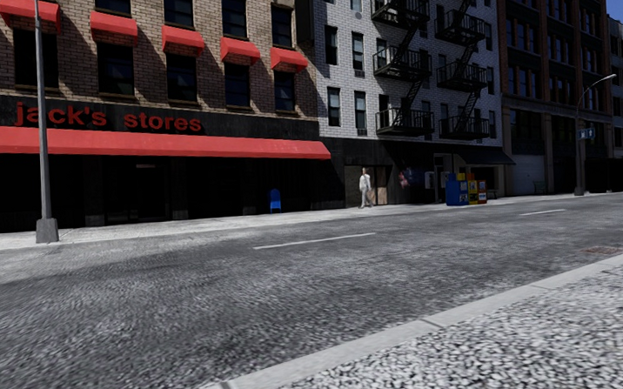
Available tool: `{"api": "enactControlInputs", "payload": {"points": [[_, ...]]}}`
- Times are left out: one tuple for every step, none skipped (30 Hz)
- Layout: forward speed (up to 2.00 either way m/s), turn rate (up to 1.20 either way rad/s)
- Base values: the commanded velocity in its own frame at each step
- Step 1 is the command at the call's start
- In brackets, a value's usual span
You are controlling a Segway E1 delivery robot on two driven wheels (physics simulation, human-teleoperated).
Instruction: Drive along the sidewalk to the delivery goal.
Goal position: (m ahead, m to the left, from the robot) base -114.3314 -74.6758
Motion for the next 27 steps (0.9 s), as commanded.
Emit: {"api": "enactControlInputs", "payload": {"points": [[0.00,0.00],[0.00,0.00],[0.00,0.00],[0.00,0.00],[0.00,0.00],[0.00,0.00],[0.00,0.00],[0.00,0.00],[0.00,0.00],[0.00,0.00],[0.00,0.00],[0.00,0.00],[0.00,0.00],[0.00,0.00],[0.00,0.00],[0.00,0.00],[0.00,0.00],[0.00,0.00],[0.00,0.00],[0.00,0.00],[0.00,0.00],[0.00,0.00],[0.00,0.00],[0.00,0.00],[0.00,0.00],[0.00,0.00],[0.00,0.00]]}}
